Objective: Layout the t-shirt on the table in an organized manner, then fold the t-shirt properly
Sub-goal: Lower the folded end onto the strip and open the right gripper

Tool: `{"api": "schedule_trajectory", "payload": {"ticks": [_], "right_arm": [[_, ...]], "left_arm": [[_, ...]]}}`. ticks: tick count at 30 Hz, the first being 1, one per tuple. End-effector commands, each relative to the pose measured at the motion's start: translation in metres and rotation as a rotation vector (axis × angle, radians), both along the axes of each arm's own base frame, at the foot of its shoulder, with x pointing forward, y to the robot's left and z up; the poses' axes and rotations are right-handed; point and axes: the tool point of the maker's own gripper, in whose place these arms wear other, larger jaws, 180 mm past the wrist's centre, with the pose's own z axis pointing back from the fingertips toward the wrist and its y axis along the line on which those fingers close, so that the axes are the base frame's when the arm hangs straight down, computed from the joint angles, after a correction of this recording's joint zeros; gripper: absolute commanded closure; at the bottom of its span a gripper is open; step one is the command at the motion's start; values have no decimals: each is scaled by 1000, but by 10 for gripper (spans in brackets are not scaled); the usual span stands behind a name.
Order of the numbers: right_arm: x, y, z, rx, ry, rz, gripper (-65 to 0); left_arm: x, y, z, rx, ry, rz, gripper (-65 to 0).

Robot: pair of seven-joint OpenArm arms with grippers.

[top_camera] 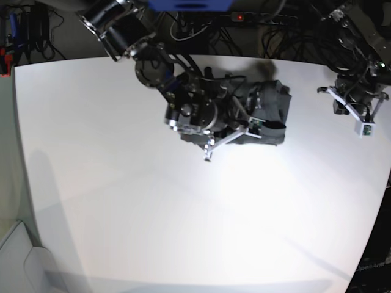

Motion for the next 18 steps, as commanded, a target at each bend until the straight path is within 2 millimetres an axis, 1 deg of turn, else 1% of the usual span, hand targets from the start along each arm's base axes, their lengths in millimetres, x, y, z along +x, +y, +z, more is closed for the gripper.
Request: {"api": "schedule_trajectory", "payload": {"ticks": [1,4,6,7,9,11,12,15,17,18], "right_arm": [[9,13,13,53,-23,12,-38],[16,12,-1,41,5,16,-36],[20,14,-2,43,9,16,-35],[24,14,0,44,2,13,-35],[34,13,16,64,-37,-2,-35],[41,13,42,90,-101,-13,-37],[43,11,52,89,-127,-18,-37],[46,7,72,81,-179,-29,-38],[46,6,75,75,-187,-33,-39],[46,5,73,71,-183,-34,-39]], "left_arm": [[8,-4,12,7,-46,-13,-90],[10,-13,10,3,-38,-40,-90],[9,-19,7,0,-27,-62,-90],[5,-23,2,-8,-10,-71,-90],[6,-30,-1,-14,-5,-95,-90],[5,-33,-3,-23,-2,-95,-90],[6,-35,-3,-32,-4,-91,-90],[9,-37,-1,-36,-13,-90,-101],[14,-38,3,-34,-30,-92,-152],[18,-38,5,-37,-38,-90,-199]]}}
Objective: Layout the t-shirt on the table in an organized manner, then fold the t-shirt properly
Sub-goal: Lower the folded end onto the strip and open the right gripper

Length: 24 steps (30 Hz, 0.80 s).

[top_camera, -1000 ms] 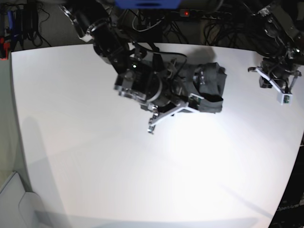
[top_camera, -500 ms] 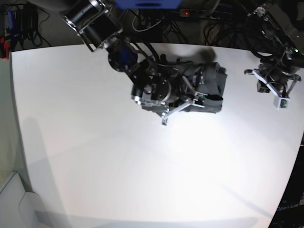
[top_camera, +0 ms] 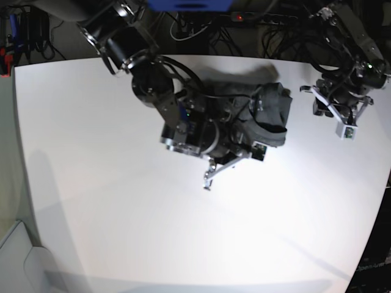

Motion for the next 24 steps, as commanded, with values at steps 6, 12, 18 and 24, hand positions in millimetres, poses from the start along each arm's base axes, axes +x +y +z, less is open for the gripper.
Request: {"api": "schedule_trajectory", "payload": {"ticks": [6,12,18,24], "right_arm": [[7,-7,7,3,-31,0,-39],[9,-15,4,-16,-36,-6,-39],[10,-24,-2,-39,-33,-12,-39],[11,-29,-4,-51,-33,-15,-39]], "left_arm": [[21,-1,16,-3,-70,-9,-561],[40,-35,11,-102,-90,-101,-599],[50,-60,18,-302,-163,-125,-599],[46,-78,-18,-432,-77,-92,-599]]}}
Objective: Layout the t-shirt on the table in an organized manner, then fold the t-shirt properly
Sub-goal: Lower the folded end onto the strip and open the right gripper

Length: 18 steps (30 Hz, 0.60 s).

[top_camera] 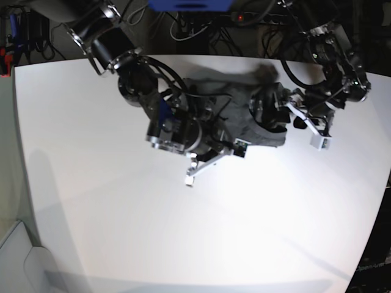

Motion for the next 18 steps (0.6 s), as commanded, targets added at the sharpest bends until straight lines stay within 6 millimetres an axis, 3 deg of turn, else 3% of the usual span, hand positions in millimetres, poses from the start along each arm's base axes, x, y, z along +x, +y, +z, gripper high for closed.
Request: {"api": "schedule_trajectory", "payload": {"ticks": [1,14,16,18], "right_arm": [[7,6,15,36,-35,8,-39],[9,5,17,36,-42,8,-39],[10,4,18,34,-46,6,-39],[15,-5,18,27,-52,-13,-39]], "left_arm": [[13,-2,12,-23,-57,0,-599],[6,-18,-30,-134,75,1,-588],[7,-19,-33,-149,74,9,-534],[10,-25,-36,-163,66,4,-422]]}}
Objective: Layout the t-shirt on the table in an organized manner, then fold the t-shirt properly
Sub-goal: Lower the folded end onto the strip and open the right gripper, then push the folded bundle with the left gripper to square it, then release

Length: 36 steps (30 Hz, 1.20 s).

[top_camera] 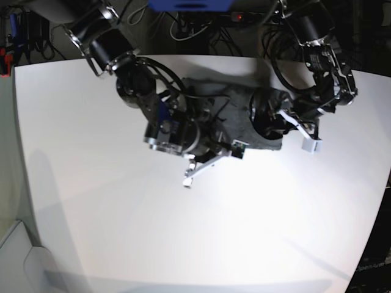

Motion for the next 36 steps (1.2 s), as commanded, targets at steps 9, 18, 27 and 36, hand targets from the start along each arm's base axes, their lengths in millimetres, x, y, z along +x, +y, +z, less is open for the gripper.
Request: {"api": "schedule_trajectory", "payload": {"ticks": [9,18,27,36], "right_arm": [[49,-54,73,124,-183,-197,-39],[57,-141,87,104,-248,-401,-39],[57,-243,97,95,-290,-685,-39],[40,-330,103,107,-319,-950,-39]], "left_arm": [[1,-30,-15,68,71,-196,-5],[63,-49,34,245,-76,-434,-3],[84,-133,60,459,-217,-777,-3],[68,-211,60,641,-424,-1074,-3]]}}
